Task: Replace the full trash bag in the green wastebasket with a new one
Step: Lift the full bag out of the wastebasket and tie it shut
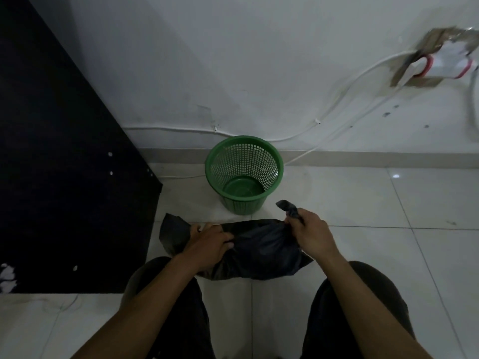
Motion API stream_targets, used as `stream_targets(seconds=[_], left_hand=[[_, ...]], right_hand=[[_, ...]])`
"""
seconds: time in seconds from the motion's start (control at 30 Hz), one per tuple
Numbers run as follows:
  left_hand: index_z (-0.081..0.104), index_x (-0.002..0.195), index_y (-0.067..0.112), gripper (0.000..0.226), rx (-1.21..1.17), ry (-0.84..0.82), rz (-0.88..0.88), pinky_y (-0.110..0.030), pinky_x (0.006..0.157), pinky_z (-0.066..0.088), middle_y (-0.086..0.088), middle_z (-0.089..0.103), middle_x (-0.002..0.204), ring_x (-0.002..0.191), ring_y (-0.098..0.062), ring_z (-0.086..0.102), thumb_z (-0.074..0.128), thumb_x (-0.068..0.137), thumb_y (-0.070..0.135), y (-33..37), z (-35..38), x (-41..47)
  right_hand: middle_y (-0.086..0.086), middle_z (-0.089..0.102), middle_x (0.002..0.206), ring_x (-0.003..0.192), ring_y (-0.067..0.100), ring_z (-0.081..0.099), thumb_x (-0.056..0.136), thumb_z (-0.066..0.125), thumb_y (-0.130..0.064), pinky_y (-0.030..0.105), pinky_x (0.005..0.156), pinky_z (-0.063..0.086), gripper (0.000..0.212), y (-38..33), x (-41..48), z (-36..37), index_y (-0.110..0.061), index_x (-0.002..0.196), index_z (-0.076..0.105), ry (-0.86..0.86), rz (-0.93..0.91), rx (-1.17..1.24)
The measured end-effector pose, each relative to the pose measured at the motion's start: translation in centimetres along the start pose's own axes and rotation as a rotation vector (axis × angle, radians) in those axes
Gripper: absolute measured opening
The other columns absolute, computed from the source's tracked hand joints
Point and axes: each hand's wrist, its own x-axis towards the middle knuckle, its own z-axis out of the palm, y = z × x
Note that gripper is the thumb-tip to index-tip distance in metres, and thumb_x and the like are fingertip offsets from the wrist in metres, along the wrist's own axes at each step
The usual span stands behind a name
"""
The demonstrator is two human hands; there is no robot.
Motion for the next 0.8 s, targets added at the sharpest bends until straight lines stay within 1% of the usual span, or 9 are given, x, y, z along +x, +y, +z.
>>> stream_targets(seconds=[0.1, 0.17, 0.27, 0.37, 0.47, 0.57, 0.67, 0.73, 0.8], left_hand=[[0.055, 0.130, 0.037, 0.046, -0.041, -0.017, -0.032, -0.050, 0.108, 0.019, 0.002, 0.047, 0.129, 0.128, -0.024, 0.036, 0.034, 0.096, 0.060, 0.4, 0.8, 1.0], [0.056, 0.128, 0.040, 0.055, -0.108, 0.134, -0.131, -0.056, 0.109, 0.017, 0.003, 0.043, 0.136, 0.133, -0.026, 0.031, 0.038, 0.087, 0.071, 0.4, 0.7, 1.2], [0.045, 0.139, 0.033, 0.070, -0.369, 0.426, -0.563, -0.058, 0.109, 0.022, -0.004, 0.034, 0.149, 0.137, -0.032, 0.026, 0.049, 0.081, 0.071, -2.1, -1.2, 1.3], [0.024, 0.152, 0.011, 0.108, -0.932, 0.252, -0.949, -0.048, 0.111, 0.032, -0.012, 0.028, 0.156, 0.138, -0.035, 0.033, 0.070, 0.071, 0.066, -6.4, -3.5, 1.1], [0.035, 0.146, 0.003, 0.084, -1.154, -0.002, -0.855, -0.029, 0.091, 0.041, -0.013, 0.043, 0.148, 0.126, -0.031, 0.049, 0.069, 0.085, 0.049, -6.7, -3.4, 0.1], [0.062, 0.119, 0.006, 0.038, -0.973, 0.191, -0.685, -0.032, 0.089, 0.049, -0.015, 0.062, 0.127, 0.104, -0.027, 0.060, 0.057, 0.096, 0.036, -6.5, -2.5, 1.0], [0.064, 0.095, 0.010, 0.035, -0.998, 0.420, -0.445, -0.030, 0.086, 0.053, 0.001, 0.073, 0.095, 0.090, -0.014, 0.066, 0.044, 0.101, 0.038, -5.0, -3.4, 1.0], [0.053, 0.083, 0.008, 0.038, -1.129, 0.457, -0.329, -0.026, 0.072, 0.051, 0.010, 0.064, 0.063, 0.065, -0.009, 0.062, 0.037, 0.104, 0.035, -3.2, -3.5, 0.7], [0.044, 0.081, 0.012, 0.035, -1.278, 0.405, -0.267, -0.028, 0.057, 0.043, 0.006, 0.045, 0.056, 0.052, -0.013, 0.047, 0.035, 0.104, 0.037, -1.7, -3.2, 0.7]], right_hand=[[0.007, 0.067, 0.080, 0.070, 0.018, 0.062, 0.098, 0.052, -0.026, 0.027, 0.060, 0.039, 0.029, 1.6, 1.3, 1.9, -0.011, 0.080, 0.069, 0.140, -0.022, -0.041], [0.002, 0.068, 0.083, 0.075, 0.017, 0.062, 0.100, 0.048, -0.027, 0.029, 0.071, 0.043, 0.030, 2.5, 2.0, 2.4, -0.015, 0.080, 0.067, 0.133, 0.096, 0.182], [0.000, 0.069, 0.093, 0.089, 0.021, 0.064, 0.102, 0.046, -0.029, 0.035, 0.089, 0.050, 0.026, 3.7, 2.6, 2.8, -0.021, 0.086, 0.065, 0.119, 0.259, 0.460], [-0.001, 0.067, 0.096, 0.084, 0.013, 0.061, 0.103, 0.045, -0.026, 0.028, 0.086, 0.050, 0.025, 3.6, 3.2, 2.8, -0.014, 0.095, 0.065, 0.147, 0.278, 0.588], [-0.002, 0.067, 0.094, 0.085, 0.015, 0.061, 0.103, 0.045, -0.030, 0.030, 0.083, 0.050, 0.029, 3.4, 3.4, 3.1, -0.012, 0.092, 0.065, 0.144, 0.257, 0.595], [0.002, 0.069, 0.091, 0.087, 0.021, 0.063, 0.102, 0.046, -0.032, 0.036, 0.089, 0.051, 0.032, 3.3, 3.6, 3.5, -0.016, 0.082, 0.065, 0.146, 0.247, 0.565], [0.005, 0.071, 0.089, 0.085, 0.022, 0.064, 0.102, 0.043, -0.036, 0.036, 0.086, 0.049, 0.038, 2.8, 3.7, 3.8, -0.015, 0.078, 0.064, 0.121, 0.197, 0.514], [0.006, 0.069, 0.083, 0.080, 0.022, 0.062, 0.103, 0.038, -0.041, 0.036, 0.079, 0.048, 0.045, 2.4, 3.7, 4.0, -0.012, 0.076, 0.060, 0.109, 0.153, 0.437], [0.002, 0.060, 0.071, 0.069, 0.021, 0.054, 0.101, 0.033, -0.049, 0.035, 0.069, 0.041, 0.050, 2.1, 3.7, 4.3, -0.014, 0.071, 0.052, 0.069, 0.133, 0.362]])
